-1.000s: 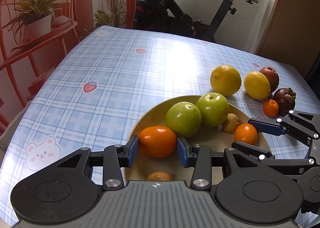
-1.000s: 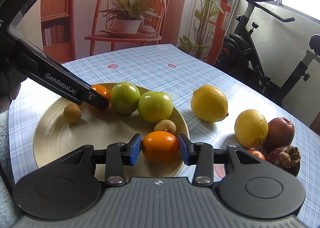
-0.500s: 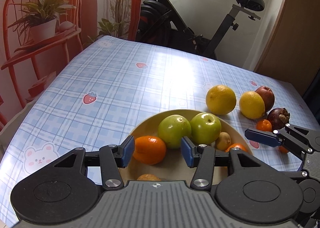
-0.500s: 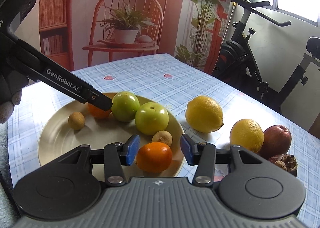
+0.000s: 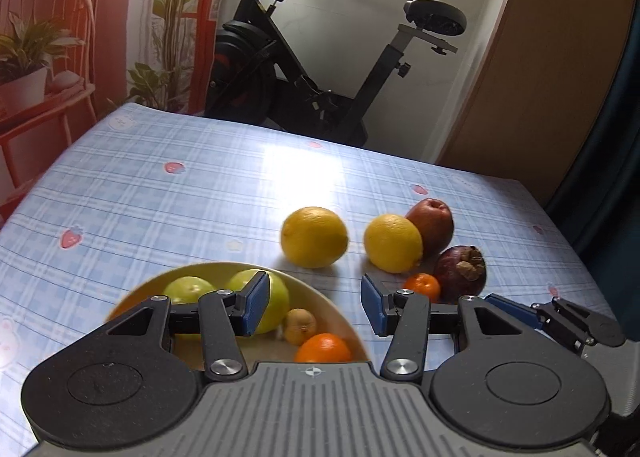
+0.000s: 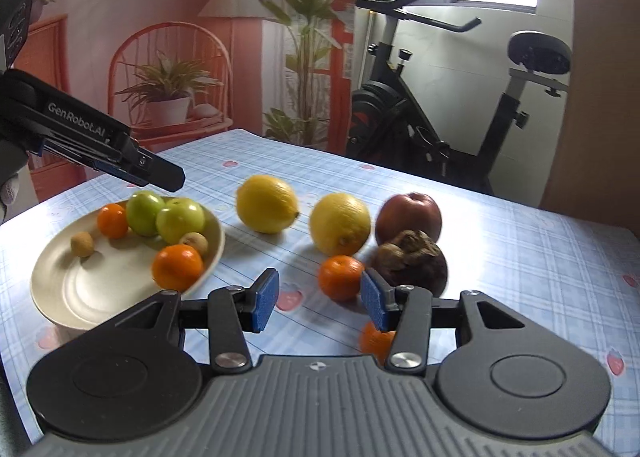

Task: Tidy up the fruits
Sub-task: 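Grasp another tangerine beside the mangosteen with the right gripper, then grasp a loose tangerine with the left gripper while the right holds its tangerine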

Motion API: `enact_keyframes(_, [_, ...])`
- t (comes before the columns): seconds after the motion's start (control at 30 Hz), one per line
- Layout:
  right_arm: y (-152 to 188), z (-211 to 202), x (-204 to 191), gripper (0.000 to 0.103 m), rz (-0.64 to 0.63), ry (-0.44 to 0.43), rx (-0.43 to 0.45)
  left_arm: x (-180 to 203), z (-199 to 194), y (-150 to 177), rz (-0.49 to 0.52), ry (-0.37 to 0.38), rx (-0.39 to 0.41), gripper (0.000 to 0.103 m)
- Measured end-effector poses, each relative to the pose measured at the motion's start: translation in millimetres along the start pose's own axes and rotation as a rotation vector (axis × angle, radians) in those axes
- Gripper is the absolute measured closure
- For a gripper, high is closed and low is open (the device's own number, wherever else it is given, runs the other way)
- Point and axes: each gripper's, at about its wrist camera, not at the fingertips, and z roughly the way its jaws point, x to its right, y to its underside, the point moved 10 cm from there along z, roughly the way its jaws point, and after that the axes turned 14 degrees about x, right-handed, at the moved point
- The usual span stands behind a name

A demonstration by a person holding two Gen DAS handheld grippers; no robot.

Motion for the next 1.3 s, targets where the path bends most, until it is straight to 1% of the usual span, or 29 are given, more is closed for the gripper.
enact_keyframes(0.07, [3,-5,14,0.054,0.017,0.025,-0.002,15,8,1,-0.001,0.019,-0.002,0.05])
enact_keyframes(0.23, [14,-6,35,0.054,0.052,0.055,-0.023,48,23,13,0.067,0.056,-0.021,0.05])
enact_keyframes(0.3, [17,-5,38,0.054,0.079,0.041,-0.034,56,27,20,0.103,0.064,-0.026,0.05])
enact_keyframes(0.37, [16,-3,36,0.054,0.073,0.025,-0.038,61,31,24,0.125,0.068,-0.033,0.05])
enact_keyframes(0.43, [20,1,33,0.054,0.063,0.004,-0.072,62,34,26,0.13,0.071,-0.042,0.05])
enact_keyframes(0.57, [23,1,31,0.056,0.068,-0.01,-0.083,68,40,30,0.145,0.086,-0.068,0.051])
enact_keyframes(0.6, [23,1,32,0.062,0.078,-0.006,-0.082,70,42,31,0.149,0.088,-0.075,0.051])
enact_keyframes(0.67, [24,-1,35,0.063,0.105,-0.014,-0.081,72,45,34,0.152,0.1,-0.093,0.051])
enact_keyframes(0.73, [23,-4,37,0.063,0.106,-0.014,-0.077,76,48,36,0.154,0.116,-0.107,0.051])
enact_keyframes(0.83, [22,-11,43,0.063,0.097,0.018,-0.055,82,55,39,0.146,0.152,-0.116,0.05])
enact_keyframes(0.97, [19,-18,58,0.063,0.17,0.053,-0.018,86,65,44,0.173,0.144,-0.129,0.051])
enact_keyframes(1.0, [19,-19,62,0.063,0.184,0.074,-0.016,87,68,46,0.187,0.142,-0.131,0.051])
enact_keyframes(1.07, [18,-21,65,0.063,0.196,0.094,-0.01,89,71,47,0.211,0.133,-0.132,0.051])
enact_keyframes(1.17, [17,-23,63,0.063,0.191,0.092,-0.002,90,76,49,0.223,0.131,-0.134,0.051])
enact_keyframes(1.23, [17,-23,63,0.063,0.19,0.089,-0.005,92,78,51,0.23,0.131,-0.138,0.053])
enact_keyframes(1.27, [17,-22,63,0.063,0.193,0.088,-0.005,92,80,52,0.234,0.131,-0.145,0.059])
enact_keyframes(1.3, [17,-22,64,0.063,0.198,0.086,-0.005,93,81,54,0.235,0.133,-0.155,0.062])
